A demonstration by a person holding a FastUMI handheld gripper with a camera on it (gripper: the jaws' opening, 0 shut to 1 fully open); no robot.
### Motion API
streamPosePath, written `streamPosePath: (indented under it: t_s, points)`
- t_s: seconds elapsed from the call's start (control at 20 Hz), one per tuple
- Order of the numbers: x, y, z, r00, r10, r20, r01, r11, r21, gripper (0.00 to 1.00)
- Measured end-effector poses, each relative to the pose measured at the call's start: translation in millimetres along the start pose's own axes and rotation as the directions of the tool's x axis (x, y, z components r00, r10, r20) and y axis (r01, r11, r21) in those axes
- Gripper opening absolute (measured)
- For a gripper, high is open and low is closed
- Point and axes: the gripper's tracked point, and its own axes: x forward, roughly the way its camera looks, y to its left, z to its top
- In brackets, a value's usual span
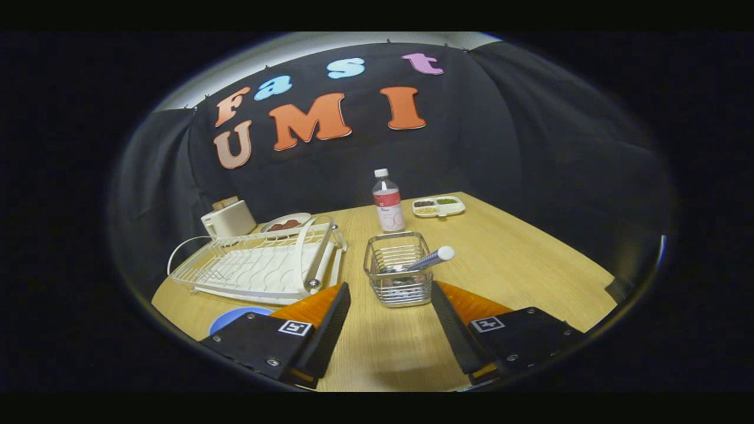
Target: Take the plate from the dish rack, then take the spoon from the basket and place it into the plate.
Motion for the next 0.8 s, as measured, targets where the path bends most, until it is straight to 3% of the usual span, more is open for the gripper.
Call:
streamPosePath:
  t_s: [0.3, 0.4, 0.55, 0.8]
  points:
    - [15, -19, 24, 0.987, -0.098, 0.131, 0.109, 0.990, -0.085, 0.79]
    - [17, -17, 28, 0.982, -0.105, 0.159, 0.121, 0.988, -0.096, 0.67]
    - [23, -13, 27, 0.980, -0.109, 0.169, 0.129, 0.985, -0.113, 0.36]
    - [26, 2, 33, 0.983, -0.067, 0.172, 0.088, 0.990, -0.115, 0.13]
